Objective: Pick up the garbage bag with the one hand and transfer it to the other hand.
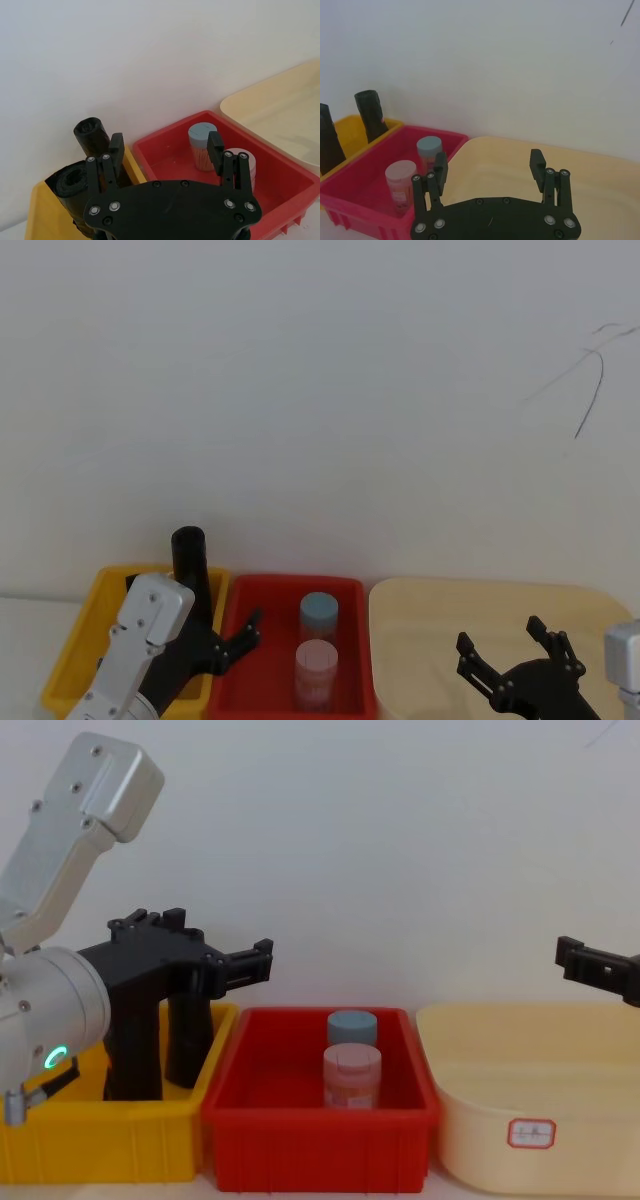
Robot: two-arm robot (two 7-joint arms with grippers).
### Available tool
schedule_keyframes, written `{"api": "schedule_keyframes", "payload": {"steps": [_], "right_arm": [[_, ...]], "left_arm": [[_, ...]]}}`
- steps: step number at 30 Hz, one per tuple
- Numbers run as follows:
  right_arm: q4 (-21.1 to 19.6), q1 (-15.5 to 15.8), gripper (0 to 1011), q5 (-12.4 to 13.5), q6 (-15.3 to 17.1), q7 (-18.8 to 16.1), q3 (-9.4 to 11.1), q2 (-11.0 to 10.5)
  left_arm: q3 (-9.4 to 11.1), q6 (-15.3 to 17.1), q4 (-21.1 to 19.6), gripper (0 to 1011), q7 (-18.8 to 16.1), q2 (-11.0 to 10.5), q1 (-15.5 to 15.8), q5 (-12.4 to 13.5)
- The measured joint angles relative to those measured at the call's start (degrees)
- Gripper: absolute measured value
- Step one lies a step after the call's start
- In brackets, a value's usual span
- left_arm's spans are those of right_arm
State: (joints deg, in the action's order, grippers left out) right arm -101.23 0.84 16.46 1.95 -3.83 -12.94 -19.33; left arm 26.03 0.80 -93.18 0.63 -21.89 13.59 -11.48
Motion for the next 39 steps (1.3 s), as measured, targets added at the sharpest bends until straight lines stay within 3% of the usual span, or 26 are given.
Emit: {"api": "schedule_keyframes", "payload": {"steps": [15,26,39], "right_arm": [[0.00,0.00,1001,0.00,0.00,0.00,0.00,0.00],[0.00,0.00,1001,0.00,0.00,0.00,0.00,0.00],[0.00,0.00,1001,0.00,0.00,0.00,0.00,0.00]], "left_arm": [[-0.22,-0.46,-0.18,1002,1.59,-1.07,-0.38,-0.10],[-2.63,-1.92,-1.77,1001,5.82,-5.68,-3.33,-2.11],[-7.55,-3.41,-2.63,1001,10.02,-11.30,-7.41,-5.79]]}}
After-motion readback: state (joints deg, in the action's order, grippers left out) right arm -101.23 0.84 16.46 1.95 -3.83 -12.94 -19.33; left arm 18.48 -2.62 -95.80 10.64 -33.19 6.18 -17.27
